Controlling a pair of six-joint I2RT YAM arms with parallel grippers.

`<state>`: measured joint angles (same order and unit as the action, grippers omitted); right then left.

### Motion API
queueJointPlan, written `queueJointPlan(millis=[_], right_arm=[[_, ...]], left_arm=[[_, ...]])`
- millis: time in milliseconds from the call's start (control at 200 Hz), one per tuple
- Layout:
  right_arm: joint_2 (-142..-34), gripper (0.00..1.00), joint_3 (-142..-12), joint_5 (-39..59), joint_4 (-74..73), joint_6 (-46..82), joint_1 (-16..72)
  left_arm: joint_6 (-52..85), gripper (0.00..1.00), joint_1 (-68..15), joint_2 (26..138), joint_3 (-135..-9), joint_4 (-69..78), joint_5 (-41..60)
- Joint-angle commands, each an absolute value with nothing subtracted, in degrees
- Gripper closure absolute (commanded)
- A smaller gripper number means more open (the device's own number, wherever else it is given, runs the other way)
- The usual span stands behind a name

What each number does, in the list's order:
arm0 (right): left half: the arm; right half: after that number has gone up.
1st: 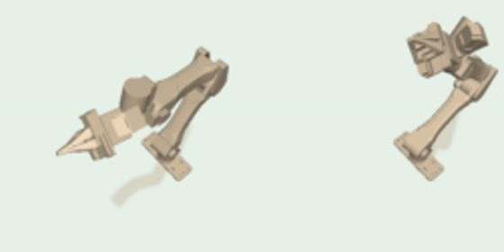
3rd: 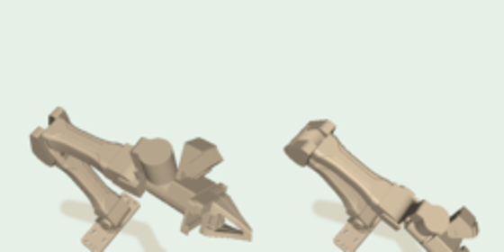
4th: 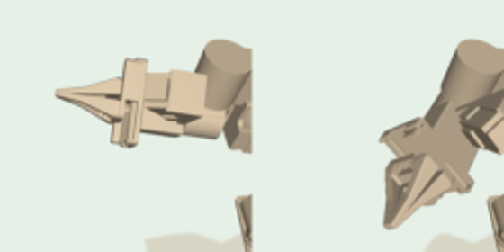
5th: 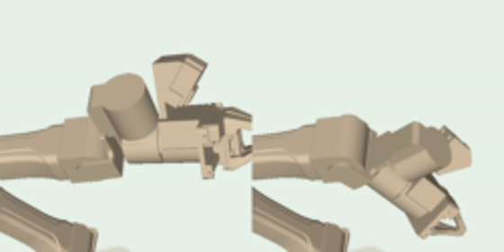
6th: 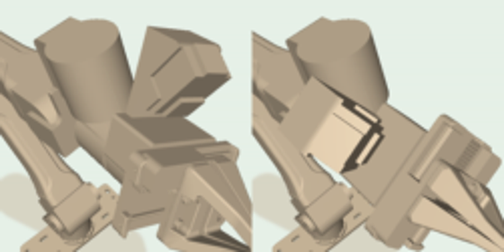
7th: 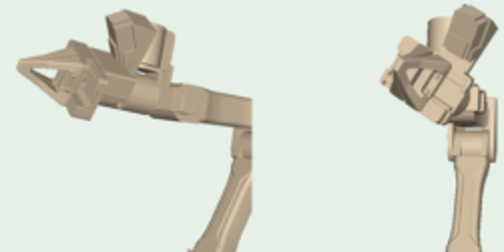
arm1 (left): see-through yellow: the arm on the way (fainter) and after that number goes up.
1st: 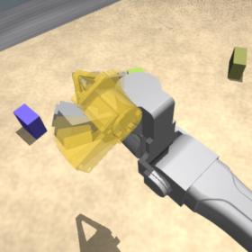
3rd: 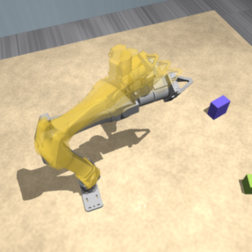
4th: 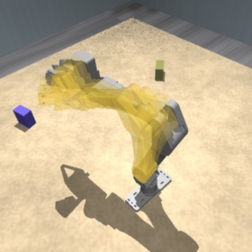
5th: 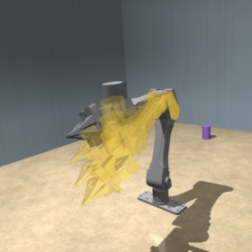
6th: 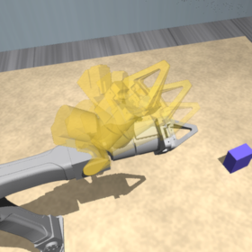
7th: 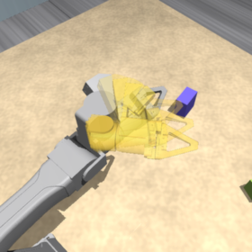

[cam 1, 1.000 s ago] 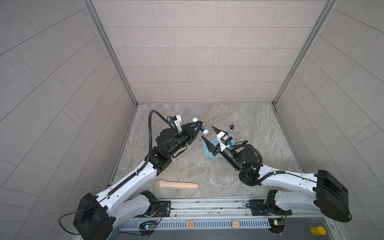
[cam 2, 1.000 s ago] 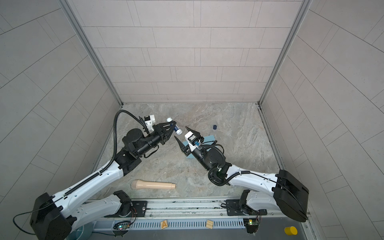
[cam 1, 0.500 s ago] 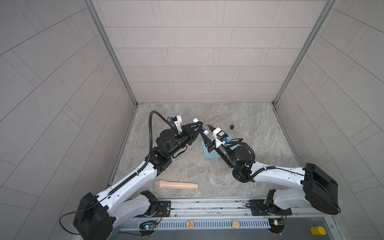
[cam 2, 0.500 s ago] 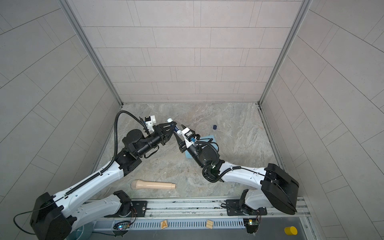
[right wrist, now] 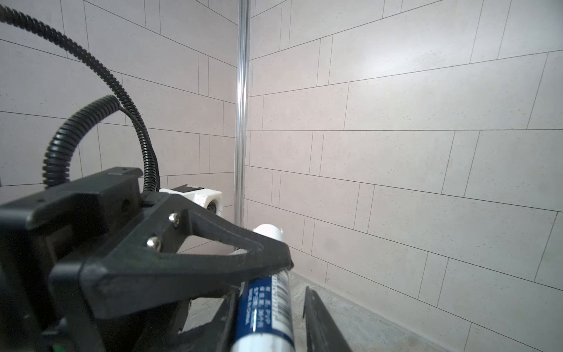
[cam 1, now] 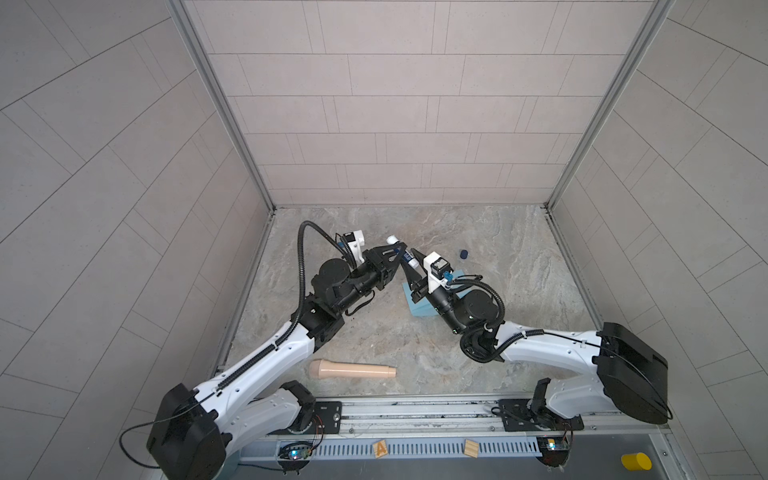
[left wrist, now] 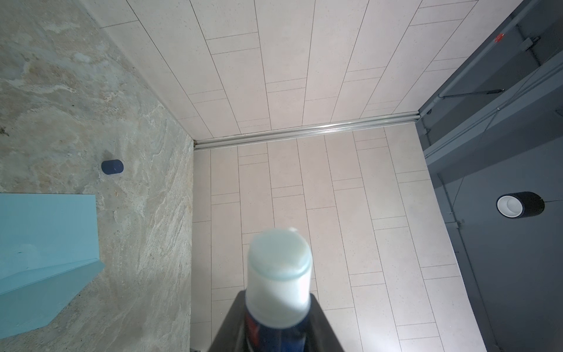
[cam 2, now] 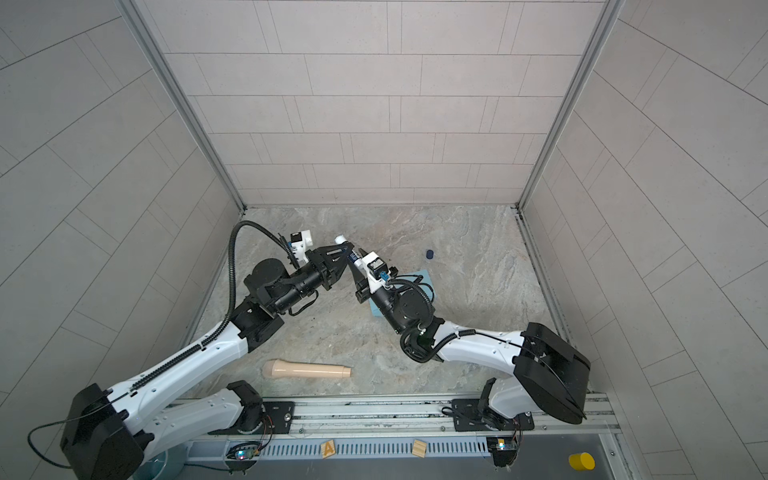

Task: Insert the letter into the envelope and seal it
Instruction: 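Close the right gripper around the glue stick body below the left gripper, then pull the glue stick away with the right gripper while the left gripper opens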

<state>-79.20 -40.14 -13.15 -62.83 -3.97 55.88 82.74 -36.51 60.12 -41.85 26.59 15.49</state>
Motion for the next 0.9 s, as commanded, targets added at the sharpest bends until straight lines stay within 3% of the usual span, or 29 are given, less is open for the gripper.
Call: queueJointPlan(millis=[0, 300, 425, 610, 896], right_arm=[[-79.55, 0.69, -41.74, -14.20, -64.81, -3.30, 56.05], [-79.47, 0.89, -42.30, -14.91, -63.19, -2.31, 56.14], [-76.84, 1.00, -43.45, -14.89, -56.82, -2.05, 55.91], [-69.61, 1.00, -46.95, -12.72, -36.65, 0.54, 53.07], [-63.73, 1.00, -60.23, 0.78, 5.03, 7.30, 39.60]], left_arm=[[82.88, 1.00, -36.80, 60.12, -41.62, 29.77, 16.57], [83.03, 1.00, -36.77, 60.20, -41.55, 30.15, 16.96], [82.01, 0.82, -36.74, 59.99, -41.22, 30.15, 16.89], [73.55, 0.54, -36.77, 58.42, -42.91, 22.11, 15.86], [55.79, 0.37, -36.76, 55.19, -46.85, 2.07, 9.34]])
